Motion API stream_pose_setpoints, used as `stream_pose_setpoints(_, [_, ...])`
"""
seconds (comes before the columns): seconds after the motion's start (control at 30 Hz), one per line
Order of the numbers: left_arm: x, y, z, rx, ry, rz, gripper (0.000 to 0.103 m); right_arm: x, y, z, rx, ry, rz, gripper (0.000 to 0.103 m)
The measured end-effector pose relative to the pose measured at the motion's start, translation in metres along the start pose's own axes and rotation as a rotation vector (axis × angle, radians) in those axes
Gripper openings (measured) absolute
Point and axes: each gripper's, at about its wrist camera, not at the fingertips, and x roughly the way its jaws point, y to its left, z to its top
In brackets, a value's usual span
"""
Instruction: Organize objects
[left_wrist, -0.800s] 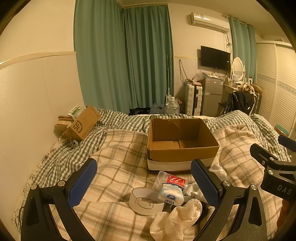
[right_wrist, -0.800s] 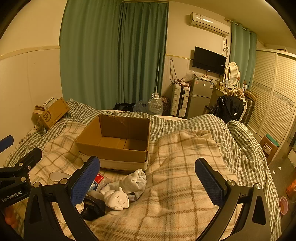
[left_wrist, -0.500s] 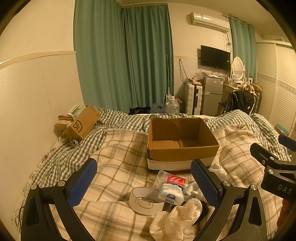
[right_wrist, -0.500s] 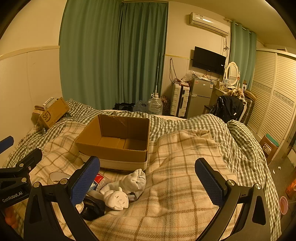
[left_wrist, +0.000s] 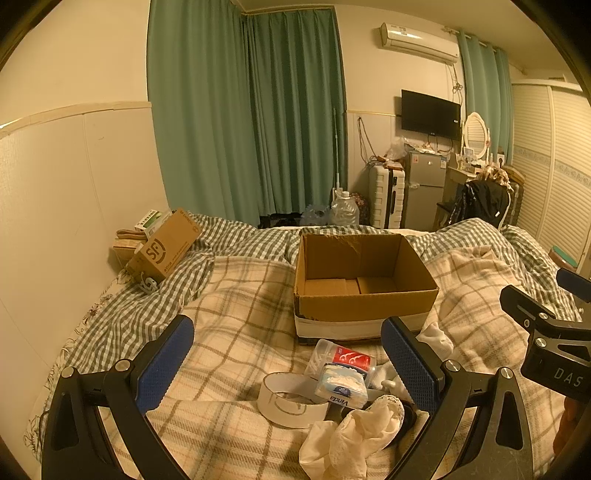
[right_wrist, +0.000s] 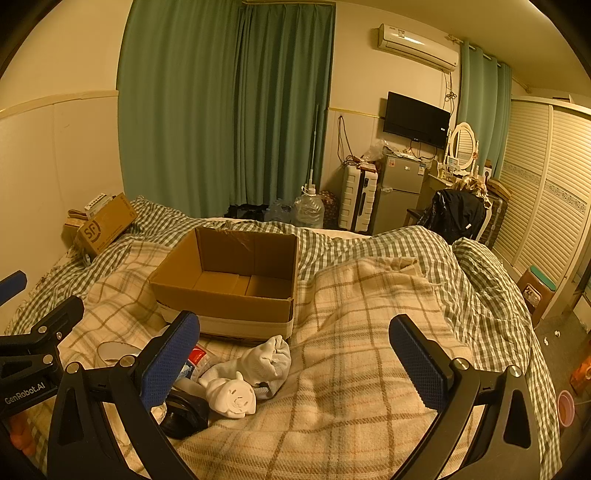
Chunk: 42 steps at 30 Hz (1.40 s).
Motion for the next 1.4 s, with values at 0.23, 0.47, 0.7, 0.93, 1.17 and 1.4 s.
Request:
stream_pose_setpoints(0.23, [0.000,0.000,0.000,-0.001,0.000,0.002,0.103,0.000,0.001,-0.001,0.001,0.000,0.001,0.103])
stream_pose_setpoints(0.47, [0.001,0.000,0.000,0.000,0.002,0.001,0.103,0.000,0.001,-0.001,0.001,0.001,0.001,0.103])
stream_pose_setpoints(0.7, [0.001,-0.001,-0.001,0.006,0.005,-0.002,0.103,0.000,0.002,-0.001,0.001,0.000,0.000,0.103])
stream_pose_setpoints(0.93, [-0.001,-0.005,-0.001,0.016,0.010,-0.010,0.103,-0.004,0.001,-0.005,0.002,-0.003,0.000,0.103])
stream_pose_setpoints(1.17, [-0.007,-0.005,0.000,0.007,0.017,-0.021,0.103,-0.012,-0.004,0.003,0.011,-0.014,0.000,0.103])
stream_pose_setpoints(1.4, [-0.005,-0.007,-0.003,0.020,0.037,-0.026,0.103,-0.016,-0.006,0.002,0.016,-0.017,-0.001,0.103])
